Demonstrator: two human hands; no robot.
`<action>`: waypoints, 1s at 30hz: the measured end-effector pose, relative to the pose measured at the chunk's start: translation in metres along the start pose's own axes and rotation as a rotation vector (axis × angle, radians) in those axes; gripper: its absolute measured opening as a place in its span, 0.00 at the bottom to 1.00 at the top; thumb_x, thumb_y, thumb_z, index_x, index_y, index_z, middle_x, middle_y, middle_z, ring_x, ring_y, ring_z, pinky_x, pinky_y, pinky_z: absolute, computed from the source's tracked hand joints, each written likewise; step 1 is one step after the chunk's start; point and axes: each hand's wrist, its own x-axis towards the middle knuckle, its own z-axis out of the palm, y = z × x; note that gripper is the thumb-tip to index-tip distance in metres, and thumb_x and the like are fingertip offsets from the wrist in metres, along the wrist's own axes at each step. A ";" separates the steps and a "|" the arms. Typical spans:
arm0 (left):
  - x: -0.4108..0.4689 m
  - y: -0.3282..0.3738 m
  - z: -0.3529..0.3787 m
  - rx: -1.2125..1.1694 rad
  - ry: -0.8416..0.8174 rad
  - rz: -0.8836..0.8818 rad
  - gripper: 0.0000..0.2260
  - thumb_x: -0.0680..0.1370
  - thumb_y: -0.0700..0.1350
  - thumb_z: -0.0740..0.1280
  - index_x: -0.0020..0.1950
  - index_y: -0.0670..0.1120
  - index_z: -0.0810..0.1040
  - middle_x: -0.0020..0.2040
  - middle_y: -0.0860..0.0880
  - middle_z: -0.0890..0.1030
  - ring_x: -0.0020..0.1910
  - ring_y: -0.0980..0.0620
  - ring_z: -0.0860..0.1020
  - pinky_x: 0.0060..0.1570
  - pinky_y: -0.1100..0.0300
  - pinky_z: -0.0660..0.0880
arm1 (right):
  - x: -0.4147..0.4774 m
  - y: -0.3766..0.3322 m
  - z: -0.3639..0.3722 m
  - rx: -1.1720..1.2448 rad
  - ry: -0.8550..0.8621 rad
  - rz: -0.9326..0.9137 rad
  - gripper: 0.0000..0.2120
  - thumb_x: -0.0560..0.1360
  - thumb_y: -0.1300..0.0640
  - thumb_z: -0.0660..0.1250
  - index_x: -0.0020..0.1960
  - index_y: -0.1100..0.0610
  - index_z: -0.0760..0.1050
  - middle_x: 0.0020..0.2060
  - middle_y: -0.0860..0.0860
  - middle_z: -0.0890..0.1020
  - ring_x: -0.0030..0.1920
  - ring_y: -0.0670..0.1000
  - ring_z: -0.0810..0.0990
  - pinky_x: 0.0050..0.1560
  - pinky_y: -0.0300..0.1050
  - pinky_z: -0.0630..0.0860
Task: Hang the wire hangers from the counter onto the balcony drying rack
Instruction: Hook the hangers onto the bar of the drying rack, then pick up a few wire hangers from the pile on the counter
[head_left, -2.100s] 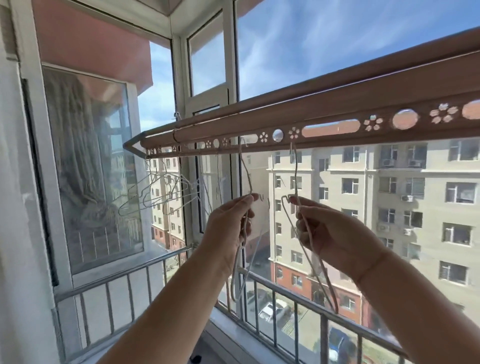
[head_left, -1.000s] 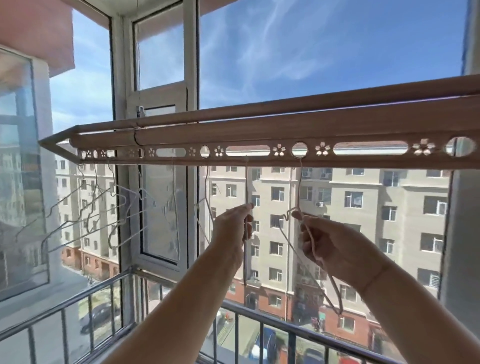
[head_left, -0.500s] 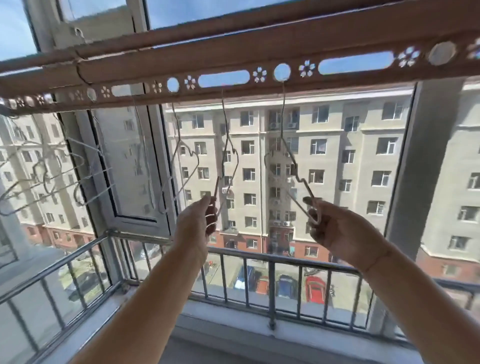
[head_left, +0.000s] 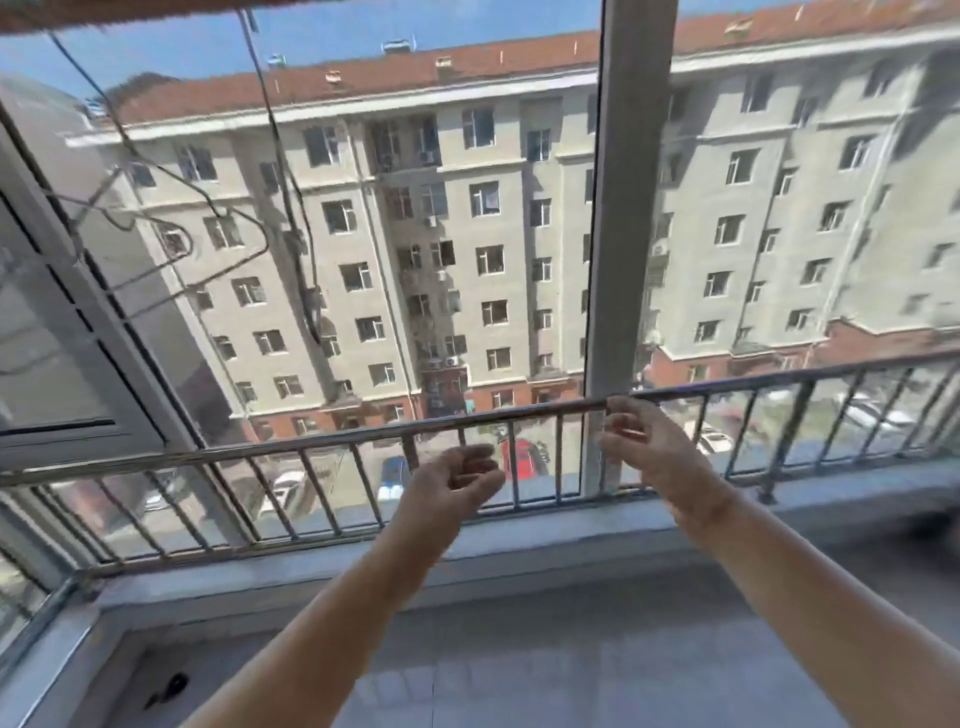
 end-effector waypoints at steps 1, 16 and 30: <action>0.005 0.000 0.017 0.011 -0.042 0.011 0.14 0.74 0.44 0.70 0.60 0.48 0.76 0.54 0.51 0.82 0.53 0.57 0.79 0.47 0.70 0.75 | -0.002 0.008 -0.019 -0.074 0.051 -0.023 0.29 0.65 0.51 0.73 0.63 0.54 0.69 0.54 0.54 0.76 0.56 0.53 0.76 0.53 0.42 0.75; 0.037 0.042 0.335 0.105 -0.464 0.100 0.24 0.72 0.48 0.72 0.66 0.52 0.72 0.62 0.53 0.77 0.63 0.55 0.74 0.65 0.55 0.68 | -0.114 0.076 -0.332 -0.520 0.476 0.080 0.39 0.65 0.44 0.72 0.72 0.48 0.60 0.70 0.54 0.66 0.71 0.54 0.64 0.69 0.54 0.64; 0.038 0.103 0.614 0.076 -0.826 0.198 0.25 0.73 0.47 0.71 0.69 0.50 0.71 0.65 0.53 0.75 0.65 0.56 0.72 0.66 0.56 0.67 | -0.228 0.086 -0.556 -0.558 0.826 0.198 0.39 0.70 0.50 0.72 0.75 0.51 0.55 0.72 0.50 0.61 0.73 0.49 0.60 0.72 0.49 0.60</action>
